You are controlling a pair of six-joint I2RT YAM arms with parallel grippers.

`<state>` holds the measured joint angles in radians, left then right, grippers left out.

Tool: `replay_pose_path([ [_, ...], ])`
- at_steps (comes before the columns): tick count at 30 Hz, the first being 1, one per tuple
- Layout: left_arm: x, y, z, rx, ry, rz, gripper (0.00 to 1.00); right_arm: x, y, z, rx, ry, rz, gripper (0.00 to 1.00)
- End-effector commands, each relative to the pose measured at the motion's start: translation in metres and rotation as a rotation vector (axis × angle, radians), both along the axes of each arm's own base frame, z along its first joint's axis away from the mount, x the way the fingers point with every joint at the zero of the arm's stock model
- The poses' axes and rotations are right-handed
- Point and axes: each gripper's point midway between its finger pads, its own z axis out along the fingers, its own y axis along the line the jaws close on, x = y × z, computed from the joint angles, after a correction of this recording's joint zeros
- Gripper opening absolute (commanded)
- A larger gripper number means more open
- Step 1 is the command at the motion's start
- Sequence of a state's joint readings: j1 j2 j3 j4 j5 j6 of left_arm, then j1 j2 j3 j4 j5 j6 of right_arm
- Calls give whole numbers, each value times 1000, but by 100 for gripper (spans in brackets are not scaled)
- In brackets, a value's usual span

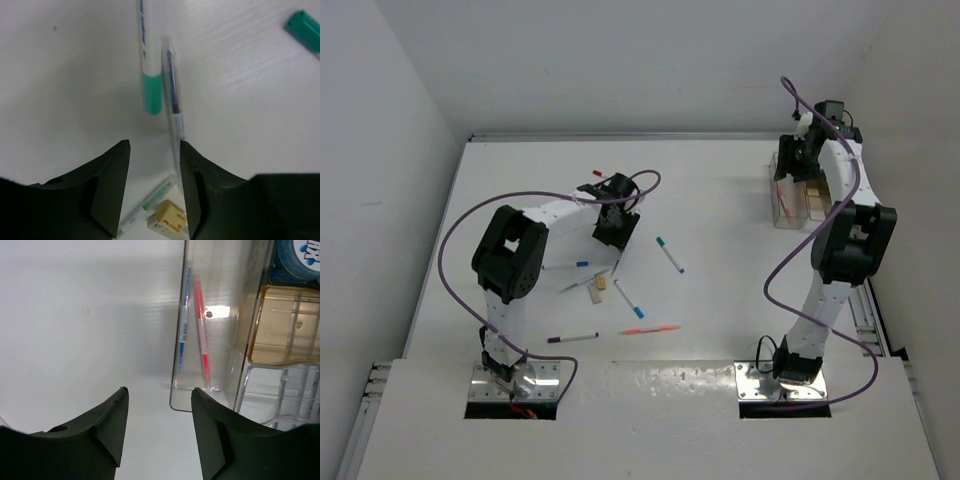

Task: Sort the stationery into containers
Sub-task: Place the pen in the storage box, then pick up the pen from the center of the board.

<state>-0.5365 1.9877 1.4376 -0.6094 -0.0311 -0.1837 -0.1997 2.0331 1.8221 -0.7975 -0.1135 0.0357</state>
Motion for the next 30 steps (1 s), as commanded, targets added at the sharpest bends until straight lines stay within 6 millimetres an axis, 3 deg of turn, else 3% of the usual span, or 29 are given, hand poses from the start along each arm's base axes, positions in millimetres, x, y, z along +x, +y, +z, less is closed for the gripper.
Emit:
replay_pose_path([
  [1, -17, -20, 26, -82, -32, -45, 51, -2, 15, 11, 47, -20, 5, 52],
  [9, -31, -34, 5, -86, 23, -77, 48, -7, 24, 12, 74, -10, 14, 51],
  [13, -33, -33, -13, -58, 64, -69, 46, -12, 35, 13, 93, -11, 36, 51],
  [23, -35, -26, -26, -14, 77, -54, 35, -18, 56, 15, 134, -6, 70, 51],
  [26, -38, -31, -25, -41, 85, -79, 27, -22, 69, 18, 159, -7, 101, 50],
  [30, -35, -44, 1, -94, 40, -121, 1, -32, 94, 26, 231, -22, 169, 51],
])
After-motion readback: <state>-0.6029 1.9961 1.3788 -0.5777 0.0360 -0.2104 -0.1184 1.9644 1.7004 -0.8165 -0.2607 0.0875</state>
